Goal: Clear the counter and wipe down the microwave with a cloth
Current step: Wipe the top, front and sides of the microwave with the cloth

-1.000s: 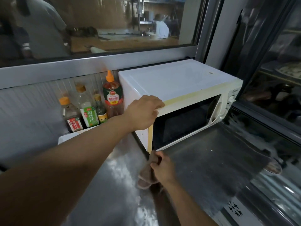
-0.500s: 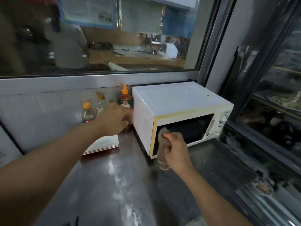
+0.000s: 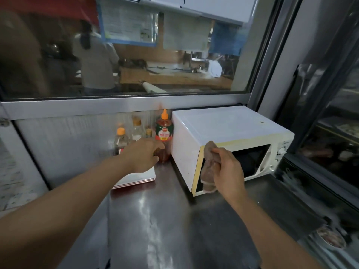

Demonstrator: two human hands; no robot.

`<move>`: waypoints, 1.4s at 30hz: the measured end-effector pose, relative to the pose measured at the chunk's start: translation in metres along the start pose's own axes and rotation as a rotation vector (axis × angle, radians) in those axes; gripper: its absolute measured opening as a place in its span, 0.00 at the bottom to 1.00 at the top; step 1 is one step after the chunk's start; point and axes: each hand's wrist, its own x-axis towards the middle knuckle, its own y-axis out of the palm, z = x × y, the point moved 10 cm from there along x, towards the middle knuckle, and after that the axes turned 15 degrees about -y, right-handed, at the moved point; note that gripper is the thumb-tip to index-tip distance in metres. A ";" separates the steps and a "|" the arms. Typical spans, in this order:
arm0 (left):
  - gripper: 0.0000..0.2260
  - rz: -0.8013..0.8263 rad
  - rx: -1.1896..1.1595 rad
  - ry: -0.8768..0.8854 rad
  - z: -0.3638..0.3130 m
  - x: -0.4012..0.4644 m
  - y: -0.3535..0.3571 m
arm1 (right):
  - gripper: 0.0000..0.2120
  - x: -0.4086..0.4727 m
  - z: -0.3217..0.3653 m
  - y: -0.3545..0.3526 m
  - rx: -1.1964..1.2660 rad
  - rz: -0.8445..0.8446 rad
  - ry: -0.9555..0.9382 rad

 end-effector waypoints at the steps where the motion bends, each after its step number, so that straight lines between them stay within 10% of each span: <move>1: 0.17 -0.011 0.001 0.034 -0.002 0.004 -0.001 | 0.19 0.003 0.002 0.001 -0.024 -0.004 0.011; 22: 0.17 0.069 -0.042 0.539 0.062 0.090 0.015 | 0.14 0.017 0.062 0.039 -0.419 -0.195 0.276; 31: 0.22 0.018 -0.022 0.565 0.022 0.145 0.039 | 0.14 0.076 0.034 0.081 -0.725 -0.149 -0.229; 42: 0.29 -0.134 0.006 0.666 -0.019 0.206 0.053 | 0.19 0.054 0.000 0.114 -1.097 -0.008 -0.317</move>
